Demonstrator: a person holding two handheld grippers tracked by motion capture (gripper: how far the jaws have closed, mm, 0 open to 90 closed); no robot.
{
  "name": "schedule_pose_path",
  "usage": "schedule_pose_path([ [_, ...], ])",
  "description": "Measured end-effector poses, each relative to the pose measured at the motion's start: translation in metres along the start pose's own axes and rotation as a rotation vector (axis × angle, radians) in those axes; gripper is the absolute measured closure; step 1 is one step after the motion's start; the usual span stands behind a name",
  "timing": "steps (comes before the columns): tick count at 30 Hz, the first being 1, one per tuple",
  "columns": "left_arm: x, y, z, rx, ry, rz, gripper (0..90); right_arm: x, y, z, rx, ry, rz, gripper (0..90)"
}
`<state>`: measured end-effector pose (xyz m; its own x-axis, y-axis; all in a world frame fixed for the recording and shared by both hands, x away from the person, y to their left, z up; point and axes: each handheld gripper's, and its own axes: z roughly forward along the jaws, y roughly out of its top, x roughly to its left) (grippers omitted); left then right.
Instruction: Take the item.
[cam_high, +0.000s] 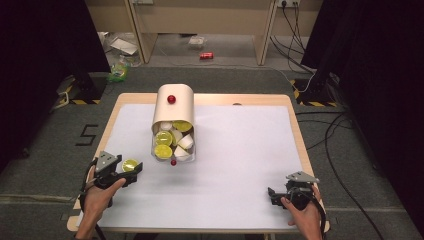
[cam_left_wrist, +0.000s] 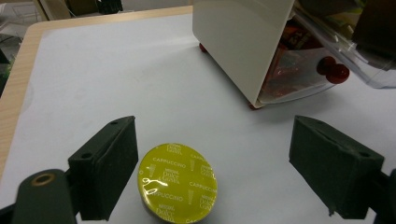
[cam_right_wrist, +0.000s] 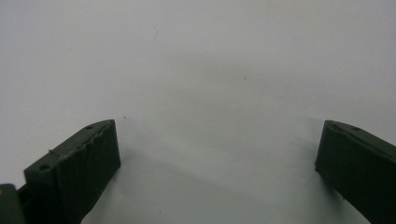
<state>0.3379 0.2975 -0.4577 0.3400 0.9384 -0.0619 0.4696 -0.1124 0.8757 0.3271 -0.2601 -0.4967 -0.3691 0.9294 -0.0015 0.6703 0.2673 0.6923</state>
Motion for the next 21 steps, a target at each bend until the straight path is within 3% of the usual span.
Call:
schedule_pose_path([
  [21,-0.01,0.001,-0.017,-0.021,-0.001,0.02,15.3,0.0,0.0,0.0,-0.002,0.001,0.003,0.2],
])
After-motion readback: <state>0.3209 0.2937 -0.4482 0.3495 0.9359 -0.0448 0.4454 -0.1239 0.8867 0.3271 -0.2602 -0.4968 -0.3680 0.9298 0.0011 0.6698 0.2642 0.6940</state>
